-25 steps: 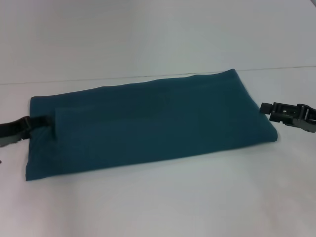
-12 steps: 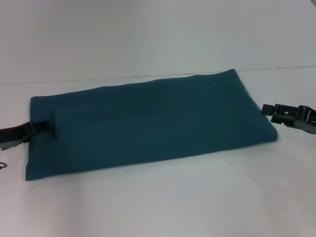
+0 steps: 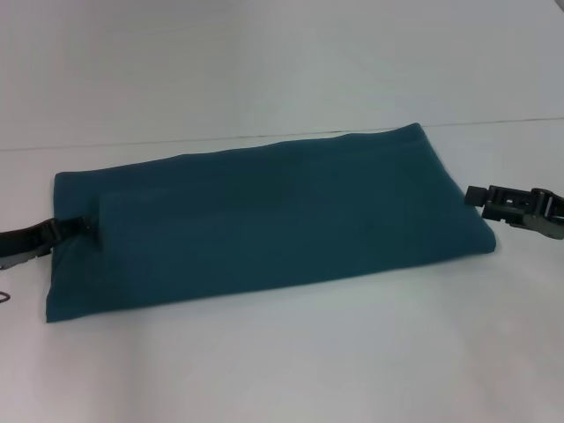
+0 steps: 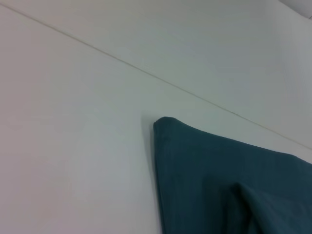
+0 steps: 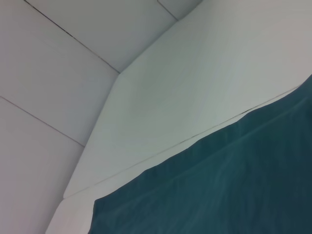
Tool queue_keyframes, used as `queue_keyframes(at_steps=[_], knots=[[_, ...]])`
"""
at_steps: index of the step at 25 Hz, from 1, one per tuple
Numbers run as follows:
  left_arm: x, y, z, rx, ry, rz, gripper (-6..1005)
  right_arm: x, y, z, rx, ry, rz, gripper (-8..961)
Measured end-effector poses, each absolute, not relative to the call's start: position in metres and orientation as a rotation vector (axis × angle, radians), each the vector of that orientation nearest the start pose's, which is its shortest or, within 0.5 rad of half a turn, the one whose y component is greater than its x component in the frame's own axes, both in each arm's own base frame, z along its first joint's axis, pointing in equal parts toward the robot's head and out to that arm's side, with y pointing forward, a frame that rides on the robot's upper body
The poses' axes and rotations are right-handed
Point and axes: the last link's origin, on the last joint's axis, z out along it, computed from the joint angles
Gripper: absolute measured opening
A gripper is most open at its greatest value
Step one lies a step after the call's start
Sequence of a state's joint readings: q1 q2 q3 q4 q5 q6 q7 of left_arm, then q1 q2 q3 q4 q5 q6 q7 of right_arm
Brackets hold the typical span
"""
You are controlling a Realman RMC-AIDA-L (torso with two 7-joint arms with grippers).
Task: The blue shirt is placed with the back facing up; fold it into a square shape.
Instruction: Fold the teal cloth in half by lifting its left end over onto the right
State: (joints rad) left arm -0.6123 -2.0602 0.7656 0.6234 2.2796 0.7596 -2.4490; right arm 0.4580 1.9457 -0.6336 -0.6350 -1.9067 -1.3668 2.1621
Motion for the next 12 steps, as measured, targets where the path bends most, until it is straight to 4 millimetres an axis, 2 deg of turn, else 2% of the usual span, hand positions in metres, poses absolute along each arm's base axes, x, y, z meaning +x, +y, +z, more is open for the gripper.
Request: queue_keyframes(at_steps=[6,12], knots=[[-0.328,0.408,0.016,-1.742,-1.614,-0.387,876,0.325,0.348,0.070,-2.041,1.643,0.849,703],[-0.312,0.408,0.004,-1.833,-1.620,-0.375,874,0.326,0.347,0.070,-2.036,1.646,0.850,703]])
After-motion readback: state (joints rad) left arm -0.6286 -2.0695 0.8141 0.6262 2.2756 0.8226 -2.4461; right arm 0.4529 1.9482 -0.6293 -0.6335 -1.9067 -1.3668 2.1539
